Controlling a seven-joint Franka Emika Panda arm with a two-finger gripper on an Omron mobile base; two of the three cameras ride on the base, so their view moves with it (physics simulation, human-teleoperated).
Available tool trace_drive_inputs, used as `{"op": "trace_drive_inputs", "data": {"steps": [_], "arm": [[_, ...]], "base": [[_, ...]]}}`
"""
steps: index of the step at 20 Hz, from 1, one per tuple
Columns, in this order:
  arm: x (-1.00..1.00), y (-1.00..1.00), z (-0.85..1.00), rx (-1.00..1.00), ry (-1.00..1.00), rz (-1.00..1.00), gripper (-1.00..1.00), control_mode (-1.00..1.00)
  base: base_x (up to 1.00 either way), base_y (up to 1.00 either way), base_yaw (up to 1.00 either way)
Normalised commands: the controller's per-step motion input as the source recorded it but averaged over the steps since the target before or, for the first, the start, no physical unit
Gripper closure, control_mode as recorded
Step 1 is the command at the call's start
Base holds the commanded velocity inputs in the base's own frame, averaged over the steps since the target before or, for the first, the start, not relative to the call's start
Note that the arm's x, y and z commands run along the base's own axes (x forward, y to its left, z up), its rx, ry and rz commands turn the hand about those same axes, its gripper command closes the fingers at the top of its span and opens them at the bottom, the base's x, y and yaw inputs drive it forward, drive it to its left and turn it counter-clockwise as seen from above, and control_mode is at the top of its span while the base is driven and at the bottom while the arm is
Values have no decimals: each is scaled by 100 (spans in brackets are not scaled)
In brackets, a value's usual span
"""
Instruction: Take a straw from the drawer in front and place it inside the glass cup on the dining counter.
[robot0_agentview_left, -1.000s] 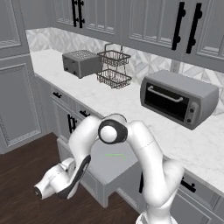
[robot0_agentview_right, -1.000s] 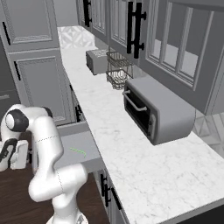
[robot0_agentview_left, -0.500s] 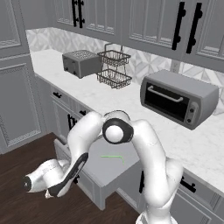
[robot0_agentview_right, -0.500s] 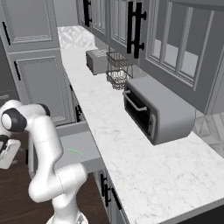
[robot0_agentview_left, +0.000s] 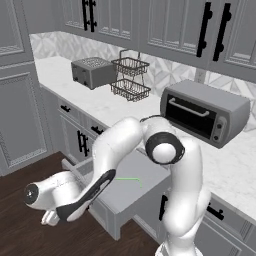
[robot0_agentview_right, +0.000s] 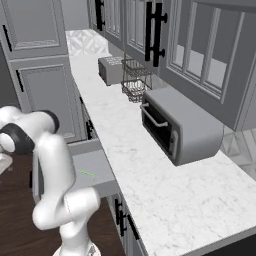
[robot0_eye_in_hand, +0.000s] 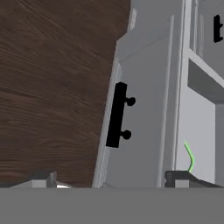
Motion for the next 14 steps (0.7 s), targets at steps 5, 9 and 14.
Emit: {"op": "trace_drive_inputs", "data": {"steps": [5,9,14], "arm": [[-18,-88,100,18,-7,-7,-100,-100],[27,-100,100,21,3,-13,-100,-100],[88,-94,62,25,27,-11,-100,-100]], "base": [[0,0,0],[0,0,0],[0,0,0]]}}
